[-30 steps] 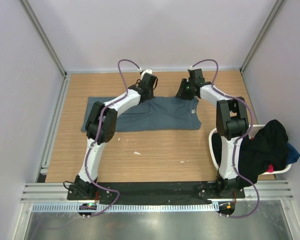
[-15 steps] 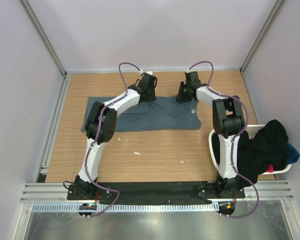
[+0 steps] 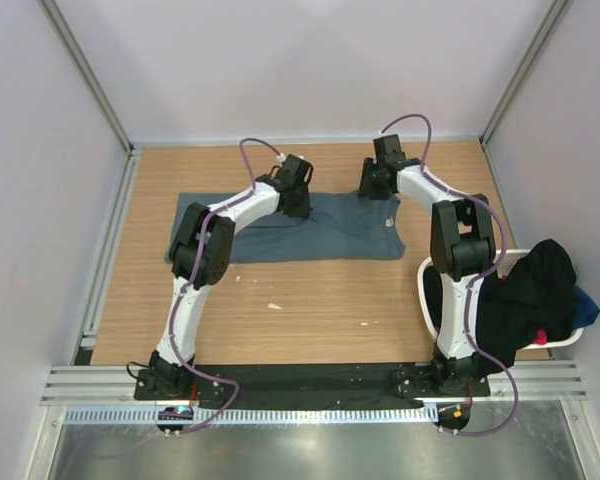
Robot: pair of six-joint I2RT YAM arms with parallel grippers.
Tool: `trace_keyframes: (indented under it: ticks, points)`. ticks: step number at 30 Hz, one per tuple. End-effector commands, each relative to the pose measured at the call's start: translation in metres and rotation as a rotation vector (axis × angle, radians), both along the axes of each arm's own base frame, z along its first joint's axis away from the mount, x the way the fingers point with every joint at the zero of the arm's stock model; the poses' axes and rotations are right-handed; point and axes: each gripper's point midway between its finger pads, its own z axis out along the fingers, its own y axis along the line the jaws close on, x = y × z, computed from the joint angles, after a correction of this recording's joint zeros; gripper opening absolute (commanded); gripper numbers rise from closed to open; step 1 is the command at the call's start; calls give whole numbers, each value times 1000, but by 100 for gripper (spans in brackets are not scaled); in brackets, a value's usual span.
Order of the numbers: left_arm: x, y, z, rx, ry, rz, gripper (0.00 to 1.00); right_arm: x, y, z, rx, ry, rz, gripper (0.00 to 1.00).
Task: Fold and stack the t-shirts
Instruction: Fold the tshirt
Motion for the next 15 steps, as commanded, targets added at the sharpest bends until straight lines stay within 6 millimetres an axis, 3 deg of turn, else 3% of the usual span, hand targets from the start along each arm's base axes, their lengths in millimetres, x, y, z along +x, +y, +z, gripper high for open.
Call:
trace_keyframes:
  ticks: [1,3,4,5,6,9,10,12,14,15]
  points:
    - [5,-13,64,-73,-114,-104,14,14,6,120,60,-210,21,45]
    - [13,-16,99,-89,-190,-126,22,9,13,140,88,-226,35,55]
    - [14,-13,110,-77,-209,-133,25,5,16,153,94,-225,35,65]
    - [14,-10,137,-74,-262,-144,34,2,20,158,113,-213,13,89]
    - [16,-2,150,-47,-293,-128,41,-1,22,161,117,-202,2,97]
    - [6,28,194,-9,-348,-115,67,-17,36,164,103,-174,-49,100]
    - [0,48,186,25,-308,-100,72,-24,39,158,85,-152,-63,100]
    - [-11,78,200,64,-312,-71,86,-35,48,155,59,-143,-130,100]
    - [-20,125,182,134,-241,6,98,-47,50,140,44,-119,-183,100]
    - [-24,142,185,127,-235,51,99,-54,62,134,69,-103,-203,100]
